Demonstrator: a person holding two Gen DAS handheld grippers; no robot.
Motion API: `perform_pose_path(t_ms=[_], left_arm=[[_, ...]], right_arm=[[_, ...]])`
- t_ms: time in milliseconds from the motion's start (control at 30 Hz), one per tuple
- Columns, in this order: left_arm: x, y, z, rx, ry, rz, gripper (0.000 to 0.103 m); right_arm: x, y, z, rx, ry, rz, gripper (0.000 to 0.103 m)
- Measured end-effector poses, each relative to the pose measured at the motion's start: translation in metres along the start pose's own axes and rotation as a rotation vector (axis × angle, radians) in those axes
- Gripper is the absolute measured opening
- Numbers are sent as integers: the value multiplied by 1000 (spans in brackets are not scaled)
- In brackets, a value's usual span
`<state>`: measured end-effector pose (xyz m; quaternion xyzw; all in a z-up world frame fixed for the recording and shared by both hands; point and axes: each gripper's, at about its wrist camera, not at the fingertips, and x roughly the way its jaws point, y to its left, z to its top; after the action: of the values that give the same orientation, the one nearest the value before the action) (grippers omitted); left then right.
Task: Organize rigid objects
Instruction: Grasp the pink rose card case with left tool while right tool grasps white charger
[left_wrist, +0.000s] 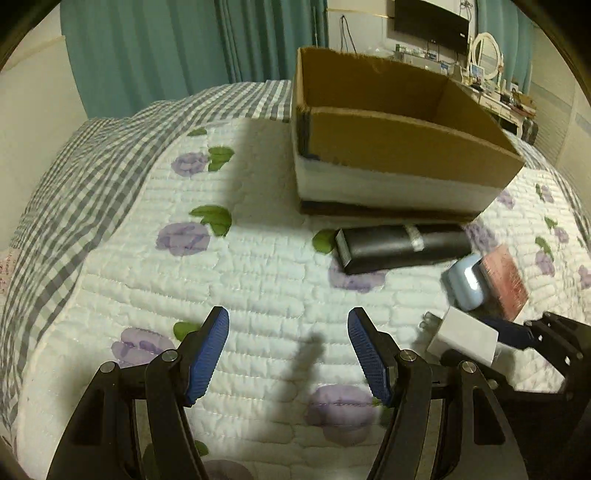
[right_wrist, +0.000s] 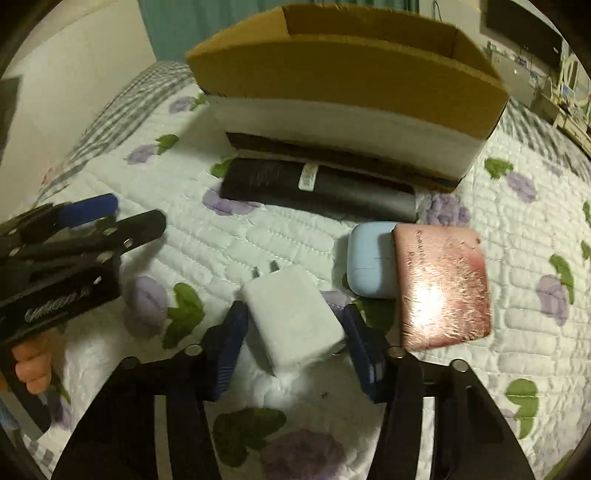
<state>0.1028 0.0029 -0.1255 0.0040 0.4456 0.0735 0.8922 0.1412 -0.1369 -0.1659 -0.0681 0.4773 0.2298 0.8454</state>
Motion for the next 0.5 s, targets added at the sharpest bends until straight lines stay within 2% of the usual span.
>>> perform_pose_path(t_ms=[100,267,300,500], left_arm=[[-6,-15,5,-1,-8,-16,70],[-11,-64,9,48,-9,-82,70],[-12,-75,9,62,-12,-98,70],[-5,-124,13,87,9,-177,70]], right_arm=[[-26,-13,7,-2,-55,-12,44],[-64,-62,13,56,-148,-101,42],[-71,-74,10,66,-157,-133,42],[-85,-129,1,196,-191,-147,42]])
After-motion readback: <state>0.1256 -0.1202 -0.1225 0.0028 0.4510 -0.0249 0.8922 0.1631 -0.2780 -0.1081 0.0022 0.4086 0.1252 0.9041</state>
